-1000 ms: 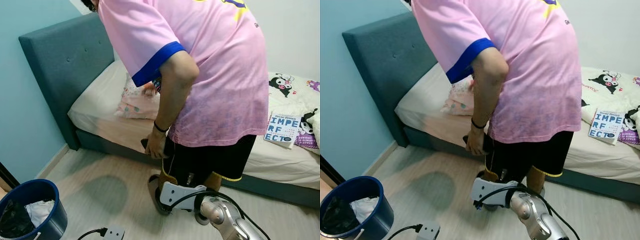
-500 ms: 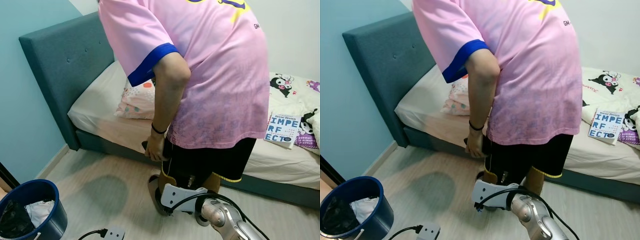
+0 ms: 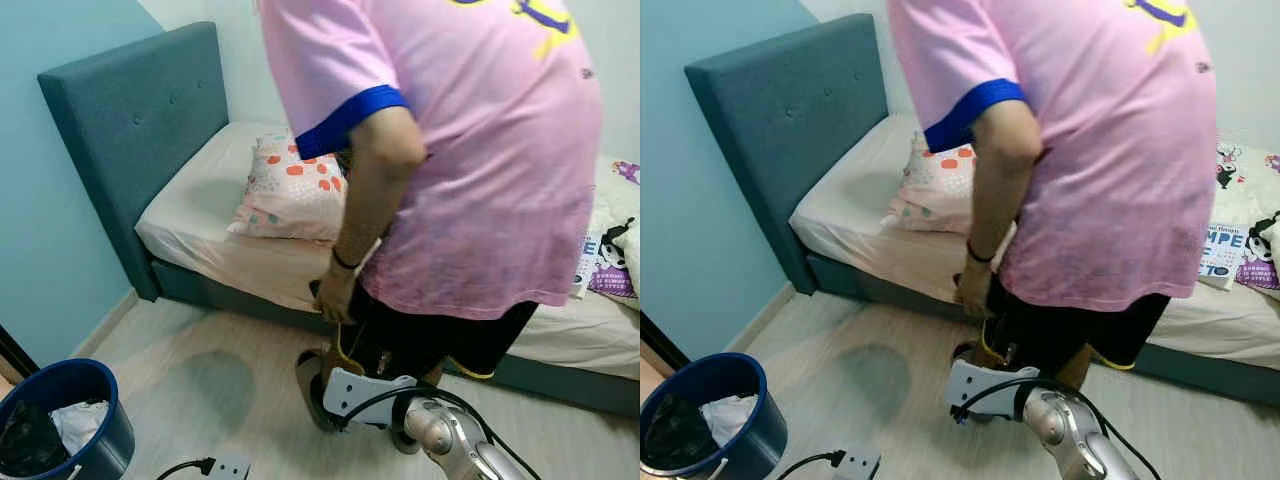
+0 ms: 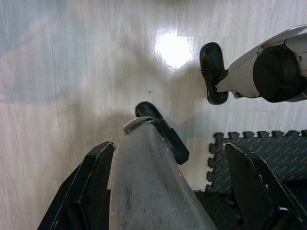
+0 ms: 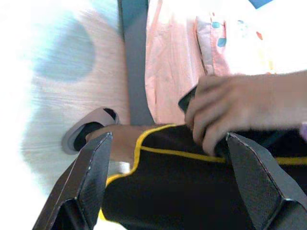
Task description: Clean up the room
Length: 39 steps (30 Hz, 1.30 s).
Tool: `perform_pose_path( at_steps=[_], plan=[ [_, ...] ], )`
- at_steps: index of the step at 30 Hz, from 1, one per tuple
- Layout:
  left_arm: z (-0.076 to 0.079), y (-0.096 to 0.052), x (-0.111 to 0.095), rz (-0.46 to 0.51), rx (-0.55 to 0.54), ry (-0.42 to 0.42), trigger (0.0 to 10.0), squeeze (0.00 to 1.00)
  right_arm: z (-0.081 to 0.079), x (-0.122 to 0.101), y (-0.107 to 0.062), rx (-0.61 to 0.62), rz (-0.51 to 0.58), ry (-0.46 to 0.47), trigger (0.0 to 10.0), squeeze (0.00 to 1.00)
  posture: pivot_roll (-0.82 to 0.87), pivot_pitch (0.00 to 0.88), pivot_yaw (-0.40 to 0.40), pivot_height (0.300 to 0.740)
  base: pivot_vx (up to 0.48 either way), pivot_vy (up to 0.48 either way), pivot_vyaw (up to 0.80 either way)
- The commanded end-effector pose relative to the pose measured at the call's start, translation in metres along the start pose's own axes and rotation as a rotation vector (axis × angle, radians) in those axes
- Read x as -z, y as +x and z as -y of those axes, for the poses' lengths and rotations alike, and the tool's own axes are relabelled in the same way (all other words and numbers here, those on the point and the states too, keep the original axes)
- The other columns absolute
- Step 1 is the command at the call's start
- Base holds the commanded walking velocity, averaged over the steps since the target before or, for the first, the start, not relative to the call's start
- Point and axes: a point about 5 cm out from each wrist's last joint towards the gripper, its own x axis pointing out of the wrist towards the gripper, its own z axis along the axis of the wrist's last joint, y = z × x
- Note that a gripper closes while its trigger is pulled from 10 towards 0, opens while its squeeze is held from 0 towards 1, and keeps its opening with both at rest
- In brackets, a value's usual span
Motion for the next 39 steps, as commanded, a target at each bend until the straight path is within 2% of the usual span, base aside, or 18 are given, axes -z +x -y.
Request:
perform_pose_path(
  at_steps=[1, 17, 39],
  plan=[
    [0.0023, 0.0000, 0.0046, -0.022, 0.012, 0.003, 10.0, 0.00, -0.0004, -0.0017, -0.0021, 0.001, 0.017, 0.006, 10.0, 0.05, -0.22, 0.022, -0.010, 0.740, 0.000, 0.000, 0.00],
    [0.0066, 0.0007, 0.0048, -0.024, 0.026, 0.002, 10.0, 0.00, 0.0017, 0.0019, -0.0061, 0.012, 0.027, 0.027, 10.0, 0.05, -0.23, 0.030, -0.021, 0.740, 0.000, 0.000, 0.00],
    [0.0001, -0.0010, 0.0084, -0.034, 0.016, 0.013, 10.0, 0.00, -0.0020, -0.0043, -0.0042, 0.026, 0.056, 0.074, 10.0, 0.05, -0.21, 0.055, -0.012, 0.740, 0.000, 0.000, 0.00]
  ],
)
